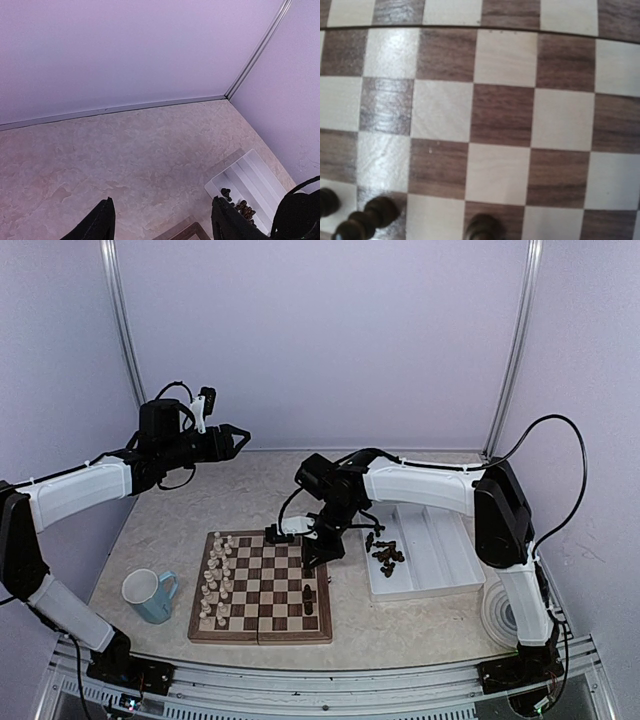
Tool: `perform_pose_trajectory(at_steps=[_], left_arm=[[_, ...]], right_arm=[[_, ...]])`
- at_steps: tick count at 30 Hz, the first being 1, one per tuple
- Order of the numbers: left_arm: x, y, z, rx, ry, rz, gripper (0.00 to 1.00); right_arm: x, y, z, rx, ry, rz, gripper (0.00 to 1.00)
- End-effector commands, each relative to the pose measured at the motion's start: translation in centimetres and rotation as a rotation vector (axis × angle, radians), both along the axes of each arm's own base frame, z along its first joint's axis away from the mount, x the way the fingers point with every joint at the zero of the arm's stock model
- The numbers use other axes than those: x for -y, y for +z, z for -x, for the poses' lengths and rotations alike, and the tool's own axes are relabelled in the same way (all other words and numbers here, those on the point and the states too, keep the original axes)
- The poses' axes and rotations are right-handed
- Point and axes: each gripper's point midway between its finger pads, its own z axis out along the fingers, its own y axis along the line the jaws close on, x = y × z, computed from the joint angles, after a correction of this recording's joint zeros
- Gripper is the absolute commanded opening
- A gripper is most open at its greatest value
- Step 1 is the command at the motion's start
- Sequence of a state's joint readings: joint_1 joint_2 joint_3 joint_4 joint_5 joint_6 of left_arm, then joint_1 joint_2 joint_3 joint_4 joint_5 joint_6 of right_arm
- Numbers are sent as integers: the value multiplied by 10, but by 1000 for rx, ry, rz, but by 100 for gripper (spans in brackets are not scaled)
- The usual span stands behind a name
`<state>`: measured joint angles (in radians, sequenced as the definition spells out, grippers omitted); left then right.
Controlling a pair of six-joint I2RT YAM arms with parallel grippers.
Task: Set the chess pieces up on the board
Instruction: Adjust the king at d8, then pick up the queen from the storage box.
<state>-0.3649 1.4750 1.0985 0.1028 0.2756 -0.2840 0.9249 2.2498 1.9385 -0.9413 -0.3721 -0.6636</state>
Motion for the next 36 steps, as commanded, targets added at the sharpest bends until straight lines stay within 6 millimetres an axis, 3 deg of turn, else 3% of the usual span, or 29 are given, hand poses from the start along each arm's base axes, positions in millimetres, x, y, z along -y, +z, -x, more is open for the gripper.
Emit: perform_pose_trajectory(at_steps=[1,5,10,14,18,23,28,32,36], left_arm=[[-2,5,0,11,-3,4,66],[-2,7,0,15,-3,3,66],[-2,4,-1,17,-7,-12,66],[-3,1,-3,28,-8,-46,66],[-5,-3,-7,35,1,-82,66],[4,0,-7,40,-3,-116,66],[41,1,5,53,-76,-208,66],[82,-11,20,31,-169,-240,65],[118,-20,33,12,-239,-233,65]], right_arm=[[-1,10,4,22,3,-3,21],[-1,18,1,42,-5,-12,30],[-5,55,-7,104,-17,-66,39],[0,78,3,99,33,-105,42],[19,88,-2,98,19,-113,43],[70,88,-43,124,-119,-128,42],[131,71,-77,127,-303,-140,38],[171,39,-86,109,-408,-92,34],[191,5,-82,84,-457,-19,31]])
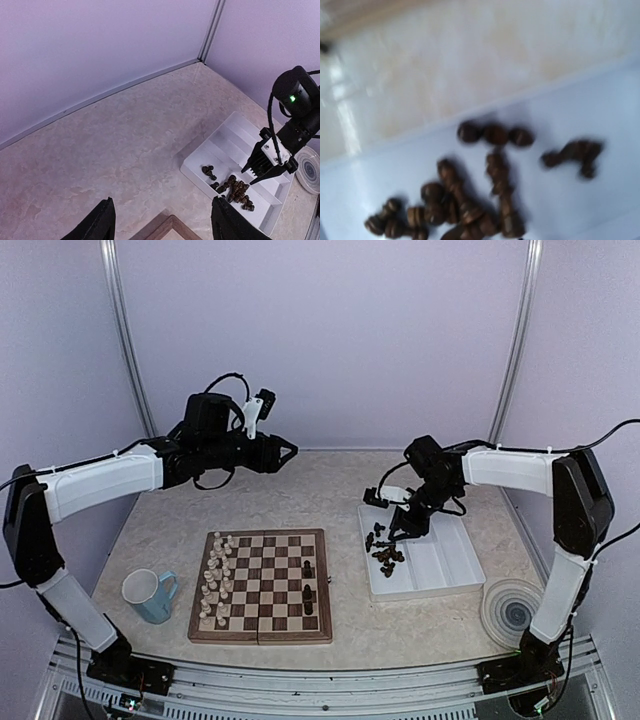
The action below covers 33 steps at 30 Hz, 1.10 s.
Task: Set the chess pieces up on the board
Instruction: Pick up the queen from the storage box.
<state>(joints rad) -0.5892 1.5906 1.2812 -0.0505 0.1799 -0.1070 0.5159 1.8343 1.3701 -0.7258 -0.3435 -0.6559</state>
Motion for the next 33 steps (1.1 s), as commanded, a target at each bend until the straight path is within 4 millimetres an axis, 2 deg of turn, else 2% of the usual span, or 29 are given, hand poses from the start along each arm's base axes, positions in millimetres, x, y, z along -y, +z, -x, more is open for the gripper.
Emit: perform_pose_trajectory(at_steps=[1,4,7,12,20,25,33], left_arm=[[32,-17,9,-39,-58,-42,65],[46,-22,10,-63,-85,-33,65],[51,-23,9,-73,-97,-27,65],[50,-20,7,-72,-87,-25,65],[47,-24,9,-81,-77,-28,65],[46,-24,9,-75,-77,-31,65],[50,-26,9,-74,-92,-24,65]], right_arm=[[5,-14,1,12,-36,12,31],[6,-24,1,-1,-50,19,31],[8,-29,-8,17,-73,38,31],[8,-34,-22,53,-79,63,31],[4,-54,-32,33,-55,107,31],[5,-65,-35,23,-51,130,32],[12,-87,-29,-4,-38,205,34]])
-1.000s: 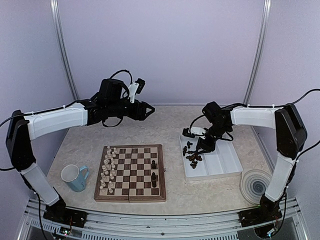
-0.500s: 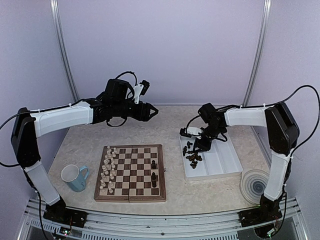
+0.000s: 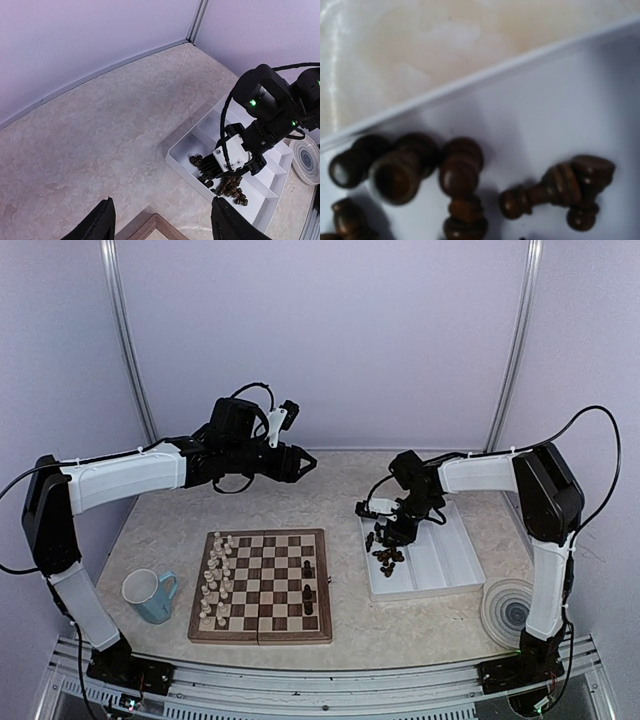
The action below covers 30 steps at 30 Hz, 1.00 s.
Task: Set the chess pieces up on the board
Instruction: Pick up the queen from the storage box.
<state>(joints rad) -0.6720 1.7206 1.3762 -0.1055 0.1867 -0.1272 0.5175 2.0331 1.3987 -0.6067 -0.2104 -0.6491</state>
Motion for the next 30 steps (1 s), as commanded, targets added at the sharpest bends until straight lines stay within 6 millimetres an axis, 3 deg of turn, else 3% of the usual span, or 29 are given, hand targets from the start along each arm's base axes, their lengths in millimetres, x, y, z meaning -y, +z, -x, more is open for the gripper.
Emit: perform_pose_trajectory(at_steps=[1,4,8,21,30], left_arm=[[1,6,0,14,-11,16,65],[2,5,0,10,-13,18,65],[5,5,0,3,-18,35,65],[33,10,8,-136,-80,260,63],[66,6,35,-289,-227,391,59]], right_arm=[[8,-19,7,-21,10,90,33],[8,-20,10,-23,12,101,25],[3,-6,13,-29,1,63,13],[-41,120,27,56,52,-345,11],[-61,162,31,71,111,-490,11]])
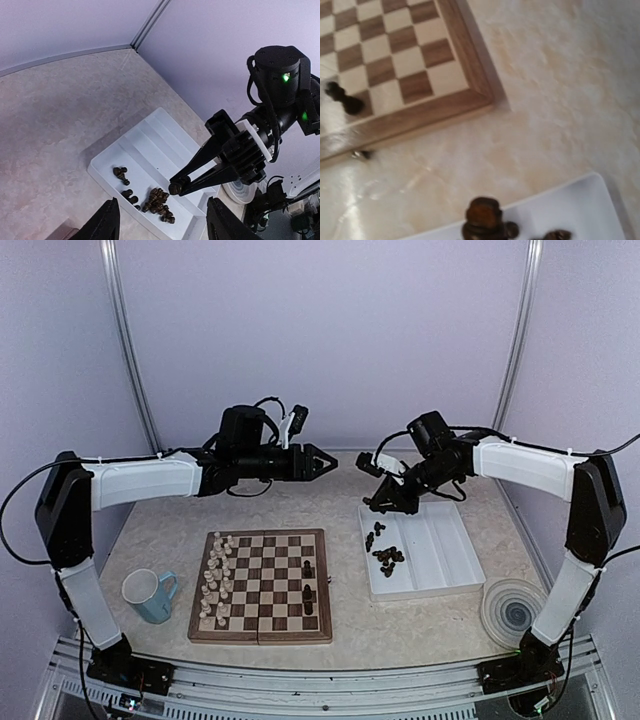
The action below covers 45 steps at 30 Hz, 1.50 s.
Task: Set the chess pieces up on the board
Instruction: Pick up the queen from the storage box, then pass from the right arm to the left
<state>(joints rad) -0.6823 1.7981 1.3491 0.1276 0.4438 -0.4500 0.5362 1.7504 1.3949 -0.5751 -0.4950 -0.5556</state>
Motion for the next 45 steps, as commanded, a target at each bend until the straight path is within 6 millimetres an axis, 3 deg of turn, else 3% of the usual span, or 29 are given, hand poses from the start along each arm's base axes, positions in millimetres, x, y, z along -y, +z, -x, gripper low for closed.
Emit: perform_pose_trajectory(at_steps=[1,8,18,29,33,35,38,41,45], left_arm=[[24,2,21,-77,-121,96,58],[46,-18,27,-156,-181,92,54],[64,-26,34,-193,-246,97,46],[72,-34,37,-219,-284,103,28],[72,-36,36,-217,-285,100,17],[72,-35,36,-206,-279,98,12],[67,-33,32,-183,-259,69,10],[52,-30,28,-134,-227,-10,9],[25,-29,29,-44,-184,-190,9]], right_arm=[[-15,25,6,-20,50,-104,11],[-20,38,8,-27,73,-143,11],[-24,42,9,-31,82,-154,12],[-27,42,13,-34,89,-152,12],[-27,40,14,-38,91,-150,12],[-27,40,15,-39,91,-148,17],[-20,42,18,-49,94,-145,31],[0,52,21,-91,105,-212,44],[36,54,19,-170,84,-306,50]])
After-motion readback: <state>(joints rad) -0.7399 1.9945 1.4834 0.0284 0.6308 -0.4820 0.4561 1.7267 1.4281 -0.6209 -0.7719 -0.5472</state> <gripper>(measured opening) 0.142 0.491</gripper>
